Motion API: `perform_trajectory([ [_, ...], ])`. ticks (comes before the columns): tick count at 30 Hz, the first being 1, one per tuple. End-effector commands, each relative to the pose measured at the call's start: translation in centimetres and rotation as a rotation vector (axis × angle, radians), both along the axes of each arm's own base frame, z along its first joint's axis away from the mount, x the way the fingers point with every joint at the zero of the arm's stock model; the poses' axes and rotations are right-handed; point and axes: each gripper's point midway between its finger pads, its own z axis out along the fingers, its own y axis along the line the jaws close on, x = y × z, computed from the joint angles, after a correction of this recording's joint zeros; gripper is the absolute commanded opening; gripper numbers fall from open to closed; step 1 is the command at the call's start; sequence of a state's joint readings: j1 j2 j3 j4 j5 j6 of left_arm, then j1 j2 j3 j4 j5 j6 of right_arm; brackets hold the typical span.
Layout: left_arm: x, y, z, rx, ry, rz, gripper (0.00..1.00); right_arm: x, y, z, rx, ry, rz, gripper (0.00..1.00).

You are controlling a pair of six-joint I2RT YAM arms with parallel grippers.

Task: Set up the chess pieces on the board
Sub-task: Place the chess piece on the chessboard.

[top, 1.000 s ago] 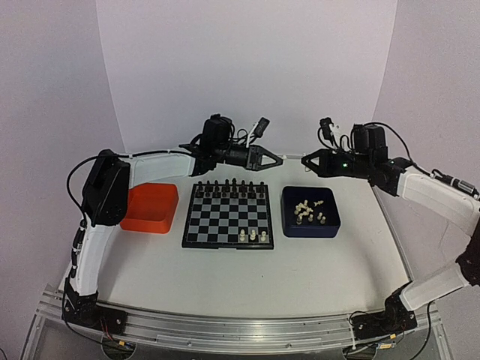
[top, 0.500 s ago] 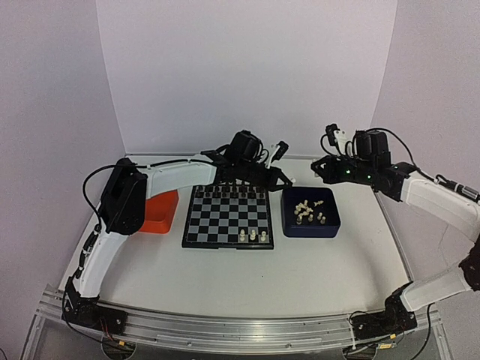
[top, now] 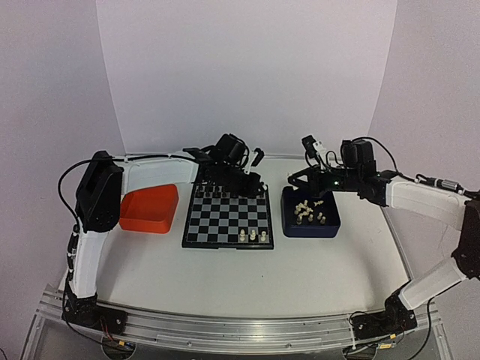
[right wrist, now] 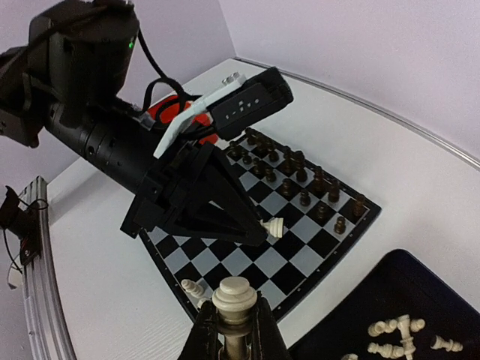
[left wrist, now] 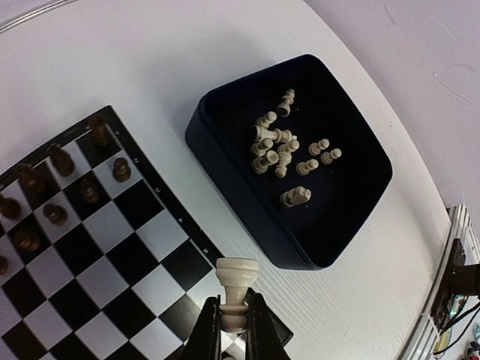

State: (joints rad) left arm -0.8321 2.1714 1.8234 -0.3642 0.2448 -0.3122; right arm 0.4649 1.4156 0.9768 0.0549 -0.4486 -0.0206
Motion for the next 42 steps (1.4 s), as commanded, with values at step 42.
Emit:
perform_trajectory([
  [42, 1.1, -2.7, 5.8, -0.183, 0.015, -0.188, 0.0, -1.0, 5.5, -0.9, -0.02, -0.266, -0.124, 0.0],
])
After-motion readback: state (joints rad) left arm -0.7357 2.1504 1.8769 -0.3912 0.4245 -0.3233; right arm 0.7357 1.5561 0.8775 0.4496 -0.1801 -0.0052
